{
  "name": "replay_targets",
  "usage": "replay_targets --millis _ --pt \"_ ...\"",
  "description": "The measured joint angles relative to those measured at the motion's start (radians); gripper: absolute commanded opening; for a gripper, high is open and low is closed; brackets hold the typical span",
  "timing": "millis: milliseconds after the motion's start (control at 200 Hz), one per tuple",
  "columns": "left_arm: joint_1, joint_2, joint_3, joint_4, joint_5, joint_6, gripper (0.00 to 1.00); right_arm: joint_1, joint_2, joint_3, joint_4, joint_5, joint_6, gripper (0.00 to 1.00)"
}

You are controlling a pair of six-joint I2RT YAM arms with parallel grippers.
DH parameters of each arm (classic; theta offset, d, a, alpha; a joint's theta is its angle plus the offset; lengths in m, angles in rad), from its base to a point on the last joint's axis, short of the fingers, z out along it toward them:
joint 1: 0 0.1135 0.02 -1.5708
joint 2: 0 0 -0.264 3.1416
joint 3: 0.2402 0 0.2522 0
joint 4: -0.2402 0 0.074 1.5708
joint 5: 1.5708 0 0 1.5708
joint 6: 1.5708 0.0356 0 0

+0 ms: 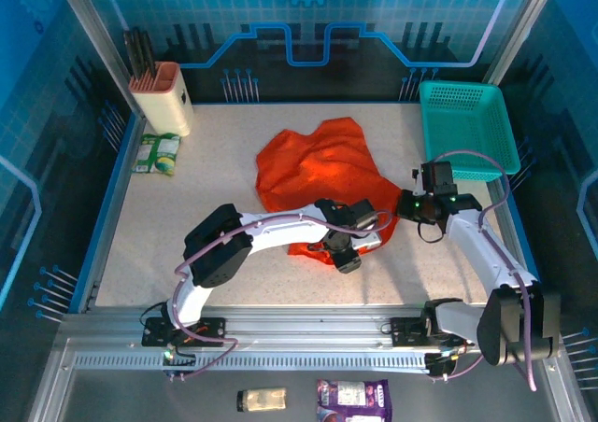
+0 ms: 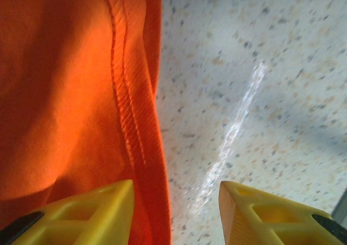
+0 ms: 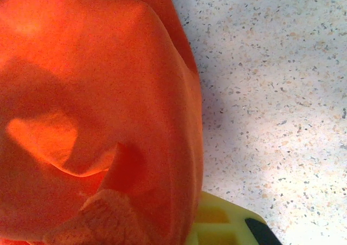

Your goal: Fold the inside-out t-shirt

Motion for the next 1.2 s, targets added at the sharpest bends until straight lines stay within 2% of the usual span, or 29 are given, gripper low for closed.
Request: replay_targets --millis 230,435,590,790,981,1091,1201 --pt "0.0 0.053 0.002 -0.044 -0.068 0.055 0.46 -0.008 0.0 0.0 0.0 -0.009 0.0 0.0" --pt "-0.001 0.059 0.018 -0.051 -0.124 0.076 0.15 -0.011 0.0 0.0 0.0 -0.01 0.0 0.01" --pt "0.005 0.052 0.018 -0.051 -0.143 0.084 0.0 -0.011 0.0 0.0 0.0 -0.01 -0.001 0.02" --pt "0.056 -0.037 -0.014 -0.022 -0.052 0.041 0.0 -0.011 0.013 0.001 0.0 0.003 -0.014 0.04" --pt "0.176 -0.222 -0.036 0.057 0.087 -0.055 0.0 -0.011 0.07 0.001 -0.018 0.064 -0.031 0.08" --pt "0.239 -0.277 -0.022 0.077 0.16 -0.101 0.0 -0.011 0.074 0.001 -0.036 0.086 -0.031 0.1" --pt "0.254 -0.281 -0.003 0.082 0.218 -0.117 0.01 -0.011 0.07 0.001 -0.038 0.092 -0.031 0.2"
